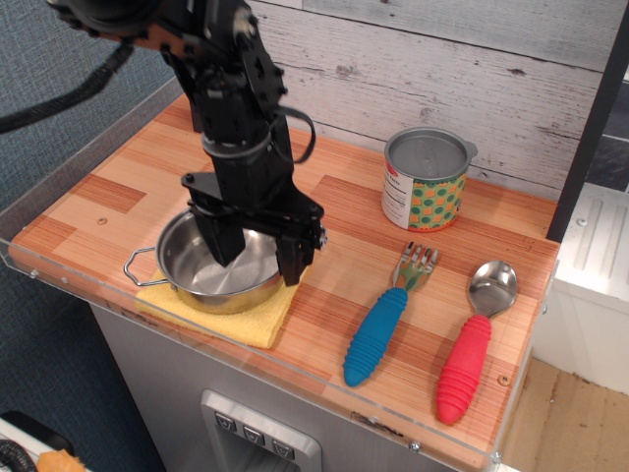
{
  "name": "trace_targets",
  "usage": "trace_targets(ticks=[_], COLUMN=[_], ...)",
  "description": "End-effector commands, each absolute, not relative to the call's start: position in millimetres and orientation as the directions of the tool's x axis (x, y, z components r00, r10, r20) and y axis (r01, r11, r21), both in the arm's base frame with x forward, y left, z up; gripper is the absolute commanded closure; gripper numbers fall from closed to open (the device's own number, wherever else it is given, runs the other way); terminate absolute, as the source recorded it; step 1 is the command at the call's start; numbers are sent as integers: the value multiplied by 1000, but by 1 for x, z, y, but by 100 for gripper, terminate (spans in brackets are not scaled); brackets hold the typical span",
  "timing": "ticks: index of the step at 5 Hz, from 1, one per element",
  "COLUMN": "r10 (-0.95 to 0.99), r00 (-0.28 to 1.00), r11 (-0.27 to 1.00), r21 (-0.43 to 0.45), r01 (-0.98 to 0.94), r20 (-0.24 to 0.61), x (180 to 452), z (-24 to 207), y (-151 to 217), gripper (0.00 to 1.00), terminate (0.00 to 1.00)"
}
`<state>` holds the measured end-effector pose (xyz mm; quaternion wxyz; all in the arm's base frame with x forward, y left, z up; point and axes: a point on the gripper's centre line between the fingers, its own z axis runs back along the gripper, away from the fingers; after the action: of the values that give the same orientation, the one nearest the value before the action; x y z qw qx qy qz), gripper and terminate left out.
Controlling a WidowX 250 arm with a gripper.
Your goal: Place the pot on top of the orange towel
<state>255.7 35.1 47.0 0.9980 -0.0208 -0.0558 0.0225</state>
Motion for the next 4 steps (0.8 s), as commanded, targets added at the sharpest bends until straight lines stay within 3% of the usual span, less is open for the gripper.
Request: trace_targets(ticks=[1, 3, 4], r10=[40, 74, 114], r00=[978, 973, 968], r11=[999, 994, 991], r21=[12, 68, 41], r01=[-43, -91, -126], r20=[206, 217, 224], x=[276, 305, 308], z=[89, 113, 111], y=[44, 65, 83], gripper=[0, 0, 0], terminate=[0, 0, 0])
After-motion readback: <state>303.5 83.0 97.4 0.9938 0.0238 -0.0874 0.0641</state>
